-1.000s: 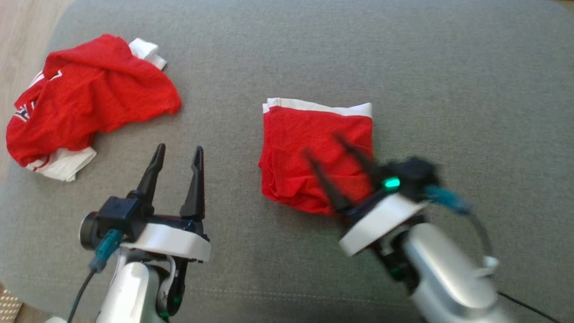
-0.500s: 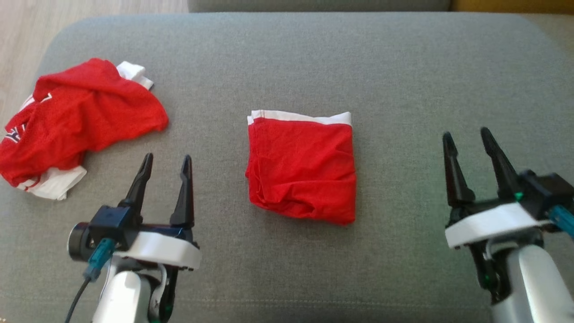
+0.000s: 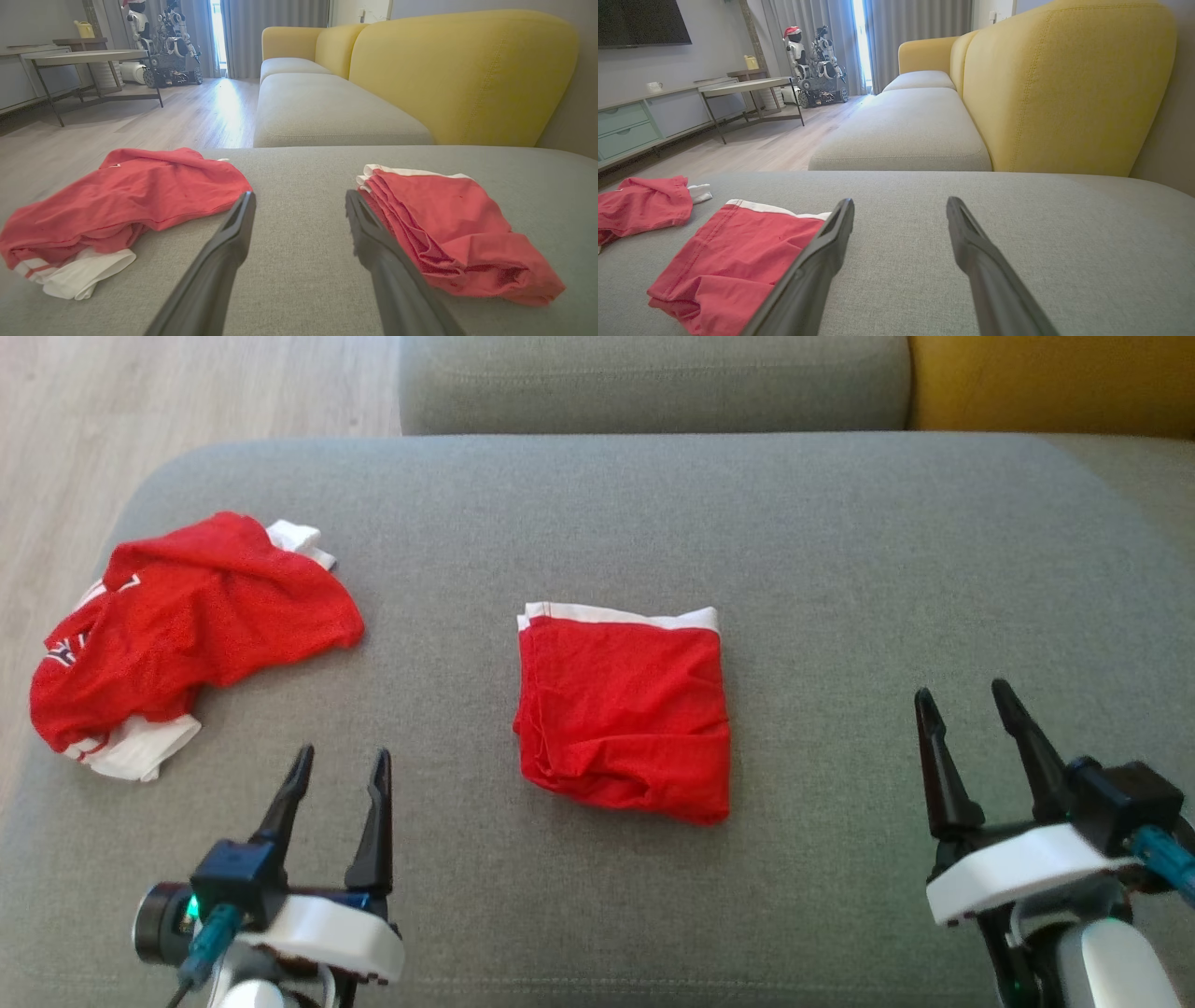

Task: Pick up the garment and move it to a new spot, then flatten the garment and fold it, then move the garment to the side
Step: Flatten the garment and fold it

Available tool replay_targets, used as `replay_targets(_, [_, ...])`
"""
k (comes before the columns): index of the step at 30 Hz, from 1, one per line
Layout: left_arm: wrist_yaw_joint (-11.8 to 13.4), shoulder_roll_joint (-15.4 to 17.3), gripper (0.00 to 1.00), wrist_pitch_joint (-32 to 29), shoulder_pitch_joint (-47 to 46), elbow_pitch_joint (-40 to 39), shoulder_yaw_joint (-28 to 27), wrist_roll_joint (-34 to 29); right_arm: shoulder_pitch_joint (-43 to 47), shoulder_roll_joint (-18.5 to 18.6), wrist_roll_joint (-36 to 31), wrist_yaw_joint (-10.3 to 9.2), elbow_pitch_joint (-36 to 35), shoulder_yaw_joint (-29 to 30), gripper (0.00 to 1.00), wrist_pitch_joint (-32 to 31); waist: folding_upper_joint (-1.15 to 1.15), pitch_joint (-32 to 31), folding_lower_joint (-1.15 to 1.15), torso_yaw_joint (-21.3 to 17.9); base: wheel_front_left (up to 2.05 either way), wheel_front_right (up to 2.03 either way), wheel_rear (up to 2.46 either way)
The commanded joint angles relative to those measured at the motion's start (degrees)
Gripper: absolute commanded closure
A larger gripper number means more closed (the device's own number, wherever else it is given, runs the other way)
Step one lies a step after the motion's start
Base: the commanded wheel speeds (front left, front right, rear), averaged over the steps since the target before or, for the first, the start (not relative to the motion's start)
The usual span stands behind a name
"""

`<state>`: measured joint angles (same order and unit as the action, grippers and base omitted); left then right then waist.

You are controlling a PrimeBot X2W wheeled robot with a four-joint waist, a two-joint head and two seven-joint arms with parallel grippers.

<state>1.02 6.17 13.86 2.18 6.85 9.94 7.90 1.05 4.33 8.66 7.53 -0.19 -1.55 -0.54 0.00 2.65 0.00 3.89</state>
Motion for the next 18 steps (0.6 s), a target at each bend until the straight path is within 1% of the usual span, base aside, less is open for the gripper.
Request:
replay_targets(1, [0.3, 1.0, 0.00, -0.3, -1.1, -2.3, -1.8, 0.0, -0.6, 0.3, 0.3, -0.04, -2.7, -1.4, 0.00, -0.4, 0.00, -0.8, 0.00, 0.1, 0.00, 0.00, 0.00])
replay_targets(7, [0.2, 1.6, 0.00, -1.2, 0.3, -3.2, -1.3, 0.1, 0.8, 0.4, 0.6, -0.04, -3.7, -1.4, 0.00, -1.3, 0.00, -1.9, 0.00, 0.2, 0.00, 0.00, 0.00])
replay_targets(18, [0.7, 1.8, 0.00, -1.3, 0.5, -3.9, -1.2, 0.9, 1.5, 0.1, 0.9, -0.04, -4.5, -1.6, 0.00, -2.2, 0.00, -2.0, 0.00, 0.0, 0.00, 0.00, 0.00])
